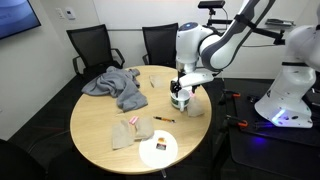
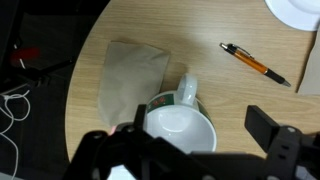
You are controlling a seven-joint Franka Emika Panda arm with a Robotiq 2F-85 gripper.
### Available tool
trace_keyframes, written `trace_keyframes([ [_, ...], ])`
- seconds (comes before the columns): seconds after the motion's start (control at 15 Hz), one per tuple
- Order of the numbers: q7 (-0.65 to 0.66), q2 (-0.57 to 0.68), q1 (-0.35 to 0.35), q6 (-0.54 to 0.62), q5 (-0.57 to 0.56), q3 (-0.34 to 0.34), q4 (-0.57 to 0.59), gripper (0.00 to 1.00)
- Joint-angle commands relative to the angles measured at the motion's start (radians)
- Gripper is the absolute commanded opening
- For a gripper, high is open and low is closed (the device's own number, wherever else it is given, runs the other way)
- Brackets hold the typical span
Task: Move the pen to the left and the mug forward, then pick the pen and put it in the mug
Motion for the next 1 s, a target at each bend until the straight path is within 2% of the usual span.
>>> trace_keyframes([
  [0.0, 0.012, 0.058, -0.017, 0.024, 0.031, -0.027, 0.046, 1.0],
  [0.47, -0.004, 0.163, -0.024, 0.12, 0.066, -0.094, 0.122, 1.0],
  [0.93, -0.047, 0.263, -0.036, 0.144, 0.184, -0.103, 0.182, 1.0],
])
